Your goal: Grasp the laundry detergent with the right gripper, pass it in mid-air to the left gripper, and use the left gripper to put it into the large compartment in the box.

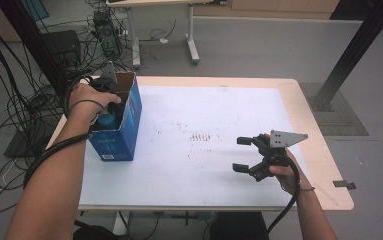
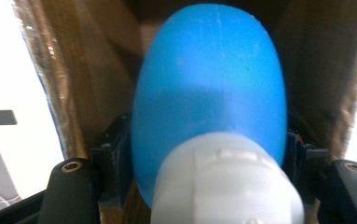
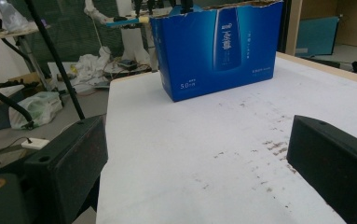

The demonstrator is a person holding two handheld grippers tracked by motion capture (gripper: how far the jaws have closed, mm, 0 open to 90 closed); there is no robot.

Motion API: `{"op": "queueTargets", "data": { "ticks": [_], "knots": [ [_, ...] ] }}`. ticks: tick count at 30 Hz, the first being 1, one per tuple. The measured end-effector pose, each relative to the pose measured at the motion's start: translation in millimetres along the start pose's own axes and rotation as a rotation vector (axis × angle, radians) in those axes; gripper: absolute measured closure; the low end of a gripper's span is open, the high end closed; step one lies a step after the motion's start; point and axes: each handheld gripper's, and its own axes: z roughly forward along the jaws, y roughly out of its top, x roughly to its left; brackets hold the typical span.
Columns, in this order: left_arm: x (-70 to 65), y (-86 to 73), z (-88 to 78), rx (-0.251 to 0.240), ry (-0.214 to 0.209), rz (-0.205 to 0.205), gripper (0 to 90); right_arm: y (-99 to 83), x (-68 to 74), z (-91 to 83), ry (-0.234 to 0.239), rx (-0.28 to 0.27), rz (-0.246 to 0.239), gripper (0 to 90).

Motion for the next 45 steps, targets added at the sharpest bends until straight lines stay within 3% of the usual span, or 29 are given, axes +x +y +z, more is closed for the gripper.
{"op": "queueTargets", "data": {
  "ticks": [9, 24, 35, 45],
  "knots": [
    [-1.0, -0.1, -3.1, 0.006, 0.019, -0.004, 30.1, 0.1, -0.2, 1.7, 0.003, -0.002, 0.000, 4.9],
    [-6.0, -6.8, -42.7, -0.053, 0.038, -0.013, 27.9, 1.9, 0.5, 0.6, 0.003, -0.004, -0.006, 4.9],
    [-14.0, -18.1, -76.5, -0.116, 0.051, 0.010, 22.9, 5.8, -1.4, 1.4, 0.005, 0.007, -0.009, 4.8],
    [-25.5, -24.7, -87.4, -0.145, 0.053, 0.031, 13.5, 5.2, -0.2, 2.4, 0.002, 0.026, -0.004, 4.9]
  ]
}}
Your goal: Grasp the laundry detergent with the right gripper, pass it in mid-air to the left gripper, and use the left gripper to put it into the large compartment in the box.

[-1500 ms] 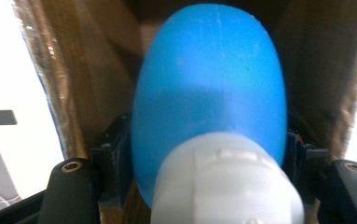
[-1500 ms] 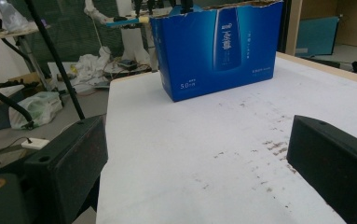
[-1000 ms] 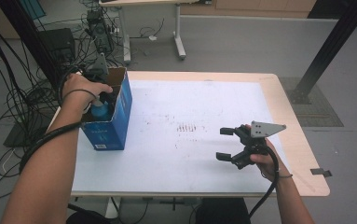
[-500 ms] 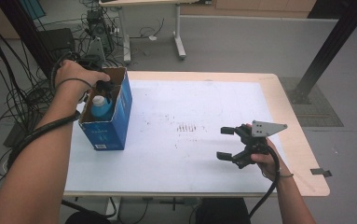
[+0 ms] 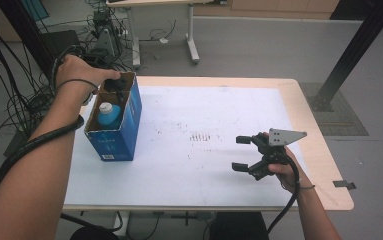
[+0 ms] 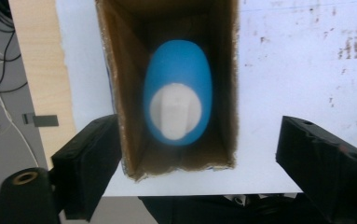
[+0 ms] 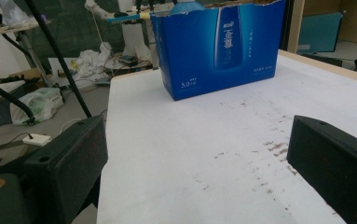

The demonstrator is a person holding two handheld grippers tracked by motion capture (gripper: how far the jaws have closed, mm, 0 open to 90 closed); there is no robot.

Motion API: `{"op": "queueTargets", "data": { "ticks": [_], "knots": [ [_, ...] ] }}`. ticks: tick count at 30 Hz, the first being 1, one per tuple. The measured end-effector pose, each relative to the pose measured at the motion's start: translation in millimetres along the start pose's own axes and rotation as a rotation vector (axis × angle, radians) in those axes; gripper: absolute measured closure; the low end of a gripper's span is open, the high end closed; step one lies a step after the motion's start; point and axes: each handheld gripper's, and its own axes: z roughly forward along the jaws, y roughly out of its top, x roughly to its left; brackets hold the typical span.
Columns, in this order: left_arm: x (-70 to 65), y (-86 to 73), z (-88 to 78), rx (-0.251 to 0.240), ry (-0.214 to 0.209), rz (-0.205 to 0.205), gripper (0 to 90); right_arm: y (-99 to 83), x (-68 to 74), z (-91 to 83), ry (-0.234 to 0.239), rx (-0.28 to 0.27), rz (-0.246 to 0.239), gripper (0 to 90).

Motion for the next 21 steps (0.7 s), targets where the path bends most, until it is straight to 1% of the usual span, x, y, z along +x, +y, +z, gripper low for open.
{"op": "queueTargets", "data": {
  "ticks": [5, 7, 9, 11, 13, 15, 17, 19, 21],
  "knots": [
    [-6.6, -2.7, -3.8, -0.031, -0.014, 0.017, 9.8, -1.3, -1.1, 0.1, -0.005, 0.013, 0.003, 4.9],
    [-11.7, -5.2, -4.1, -0.042, -0.012, 0.033, 9.2, -0.8, -2.9, -0.3, -0.012, 0.020, 0.006, 4.9],
    [-15.8, -8.1, -4.5, -0.060, -0.024, 0.039, 7.6, 1.3, -4.3, -0.9, -0.015, 0.027, 0.005, 4.9],
    [-21.9, -10.9, -3.4, -0.063, -0.019, 0.047, 6.6, 3.0, -4.9, -1.1, -0.020, 0.033, 0.003, 4.9],
    [-27.4, -13.2, -2.7, -0.066, -0.020, 0.062, 5.6, 4.8, -5.0, -1.4, -0.021, 0.033, 0.002, 4.9],
    [-33.3, -15.2, -2.3, -0.069, -0.035, 0.075, 5.6, 5.6, -4.5, -1.5, -0.021, 0.032, 0.002, 4.9],
    [-39.7, -17.0, -3.1, -0.072, -0.030, 0.093, 5.3, 5.9, -3.7, -1.2, -0.023, 0.035, 0.001, 4.9],
    [-45.6, -18.4, -4.7, -0.076, -0.039, 0.109, 5.4, 5.6, -2.6, -0.9, -0.023, 0.033, 0.001, 4.9],
    [-52.2, -19.7, -6.6, -0.082, -0.036, 0.130, 5.4, 4.9, -1.5, -0.8, -0.025, 0.033, 0.003, 4.9]
  ]
}}
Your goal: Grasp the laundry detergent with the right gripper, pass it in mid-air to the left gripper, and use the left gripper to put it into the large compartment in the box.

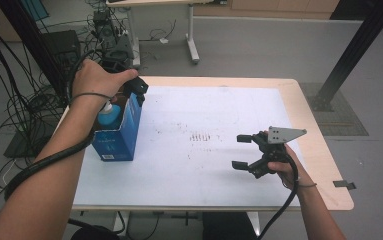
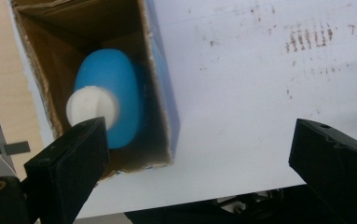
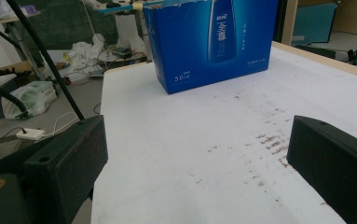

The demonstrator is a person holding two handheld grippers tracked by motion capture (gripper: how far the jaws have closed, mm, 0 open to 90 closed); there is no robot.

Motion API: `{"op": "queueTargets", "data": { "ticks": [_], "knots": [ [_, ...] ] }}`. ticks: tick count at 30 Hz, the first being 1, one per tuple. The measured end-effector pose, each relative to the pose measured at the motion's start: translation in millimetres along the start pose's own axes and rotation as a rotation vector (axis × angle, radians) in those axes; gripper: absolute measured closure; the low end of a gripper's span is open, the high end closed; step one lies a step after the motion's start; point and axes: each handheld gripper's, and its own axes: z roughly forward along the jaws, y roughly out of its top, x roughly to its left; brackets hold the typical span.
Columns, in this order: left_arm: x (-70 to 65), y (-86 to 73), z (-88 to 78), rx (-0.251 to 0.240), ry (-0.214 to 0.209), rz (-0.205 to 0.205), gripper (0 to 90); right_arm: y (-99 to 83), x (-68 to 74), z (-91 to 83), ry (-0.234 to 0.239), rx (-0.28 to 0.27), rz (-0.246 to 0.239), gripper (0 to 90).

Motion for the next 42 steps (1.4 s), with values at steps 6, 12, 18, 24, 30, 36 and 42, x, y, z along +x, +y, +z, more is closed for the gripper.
{"op": "queueTargets", "data": {
  "ticks": [6, 12, 18, 24, 30, 36, 42],
  "knots": [
    [-27.2, -3.2, 0.1, -0.018, -0.013, 0.086, 5.3, -2.6, 1.5, -0.7, -0.004, 0.000, 0.008, 4.9],
    [-55.5, -8.1, 5.9, -0.028, -0.041, 0.185, 5.3, -3.0, 1.5, -2.2, -0.010, -0.004, 0.009, 4.9],
    [-78.0, -13.3, 17.8, -0.025, -0.056, 0.234, 5.4, -2.2, 0.8, -4.1, -0.018, -0.007, 0.009, 4.9],
    [-90.0, -15.3, 34.3, -0.009, -0.066, 0.267, 5.4, -3.4, -1.4, -5.5, -0.028, -0.004, 0.015, 4.8],
    [-95.6, -16.7, 53.9, 0.019, -0.070, 0.267, 5.7, -3.6, -2.2, -8.5, -0.040, -0.008, 0.018, 4.8],
    [-100.5, -18.6, 72.5, 0.051, -0.075, 0.281, 5.8, -5.0, -2.9, -11.0, -0.046, -0.009, 0.019, 4.8],
    [-101.0, -19.9, 84.1, 0.065, -0.083, 0.284, 6.0, -7.7, -3.4, -11.5, -0.049, -0.009, 0.028, 4.8]
  ]
}}
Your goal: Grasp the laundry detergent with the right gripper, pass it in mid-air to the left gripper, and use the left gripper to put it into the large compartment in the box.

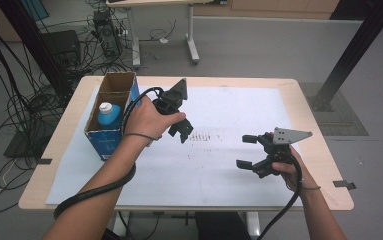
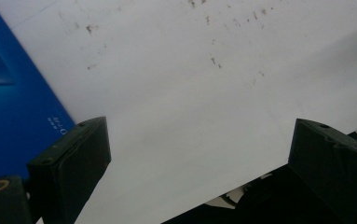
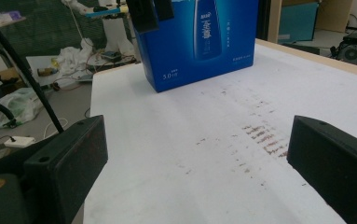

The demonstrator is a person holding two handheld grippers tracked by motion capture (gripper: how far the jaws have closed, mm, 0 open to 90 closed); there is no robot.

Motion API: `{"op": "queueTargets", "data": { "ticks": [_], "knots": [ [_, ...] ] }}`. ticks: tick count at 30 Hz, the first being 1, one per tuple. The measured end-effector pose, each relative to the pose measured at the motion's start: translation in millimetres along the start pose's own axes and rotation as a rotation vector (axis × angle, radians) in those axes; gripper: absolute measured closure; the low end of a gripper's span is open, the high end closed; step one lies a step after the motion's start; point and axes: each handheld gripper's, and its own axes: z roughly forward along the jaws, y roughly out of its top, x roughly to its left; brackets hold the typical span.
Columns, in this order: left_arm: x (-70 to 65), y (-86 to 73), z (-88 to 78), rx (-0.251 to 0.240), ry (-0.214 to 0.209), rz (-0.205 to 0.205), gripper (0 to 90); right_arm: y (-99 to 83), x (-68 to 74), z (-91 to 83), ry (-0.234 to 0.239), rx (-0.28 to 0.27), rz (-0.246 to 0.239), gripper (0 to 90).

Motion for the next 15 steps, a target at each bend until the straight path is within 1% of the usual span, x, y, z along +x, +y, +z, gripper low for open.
{"op": "queueTargets", "data": {
  "ticks": [7, 10, 15],
  "knots": [
    [-0.1, -0.7, 8.4, -0.002, 0.009, -0.003, 6.0, -1.2, 0.0, 0.1, -0.006, 0.002, 0.004, 4.8],
    [0.6, -1.7, 14.9, 0.011, 0.021, -0.001, 5.8, -1.4, -0.4, -0.4, -0.010, 0.002, 0.006, 4.8],
    [1.4, -2.9, 27.0, 0.028, 0.013, -0.002, 5.9, -1.3, -0.6, -0.6, -0.010, 0.004, 0.005, 4.8]
  ]
}}
